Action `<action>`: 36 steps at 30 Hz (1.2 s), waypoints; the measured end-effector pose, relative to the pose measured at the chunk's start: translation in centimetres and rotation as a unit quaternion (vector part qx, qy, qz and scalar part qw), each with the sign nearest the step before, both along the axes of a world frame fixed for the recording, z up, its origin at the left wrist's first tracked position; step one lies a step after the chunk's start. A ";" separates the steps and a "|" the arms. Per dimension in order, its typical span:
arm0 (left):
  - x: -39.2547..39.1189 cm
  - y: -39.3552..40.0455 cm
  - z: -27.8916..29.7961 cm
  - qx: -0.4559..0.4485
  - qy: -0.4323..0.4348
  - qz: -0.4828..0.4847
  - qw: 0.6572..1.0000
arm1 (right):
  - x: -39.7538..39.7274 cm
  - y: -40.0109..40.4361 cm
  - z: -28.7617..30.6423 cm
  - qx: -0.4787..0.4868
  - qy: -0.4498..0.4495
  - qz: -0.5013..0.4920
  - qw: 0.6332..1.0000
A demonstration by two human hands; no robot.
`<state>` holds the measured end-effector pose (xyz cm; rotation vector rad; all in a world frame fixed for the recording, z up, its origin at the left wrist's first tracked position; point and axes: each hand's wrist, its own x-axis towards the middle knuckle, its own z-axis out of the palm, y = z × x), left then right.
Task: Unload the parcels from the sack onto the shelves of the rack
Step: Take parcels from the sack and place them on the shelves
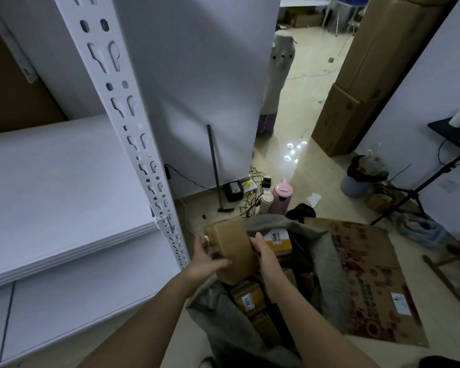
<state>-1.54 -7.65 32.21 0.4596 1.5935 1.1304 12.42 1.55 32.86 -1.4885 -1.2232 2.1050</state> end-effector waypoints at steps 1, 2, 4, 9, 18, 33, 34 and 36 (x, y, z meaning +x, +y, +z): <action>0.2 -0.2 0.3 0.008 0.056 -0.040 0.998 | 0.1 0.2 -0.2 -0.009 0.009 -0.009 1.000; 0.3 -0.2 0.3 0.009 0.129 -0.075 0.989 | 0.2 0.3 -0.2 -0.021 0.019 -0.020 0.999; 0.4 -0.4 0.0 -0.013 0.290 -0.129 0.948 | 0.2 0.6 -0.6 -0.039 0.035 -0.040 0.998; 0.2 -0.5 -0.1 -0.005 0.495 -0.187 0.849 | -0.1 1.0 -1.2 -0.067 0.069 -0.054 0.994; 0.8 0.7 -0.2 -0.011 0.566 -0.187 0.803 | -0.6 2.0 -0.7 -0.102 0.091 -0.048 0.989; 2.2 0.1 2.8 -0.081 -0.128 0.165 0.975 | -2.6 0.5 -2.2 -0.059 -0.017 -0.025 0.998; 1.9 -0.5 2.9 -0.087 -0.134 0.178 0.971 | -3.2 -0.1 -2.0 -0.076 -0.017 -0.027 0.997; 1.3 -1.8 3.0 -0.093 -0.137 0.207 0.964 | -4.4 -1.6 -1.7 -0.073 -0.018 -0.010 0.997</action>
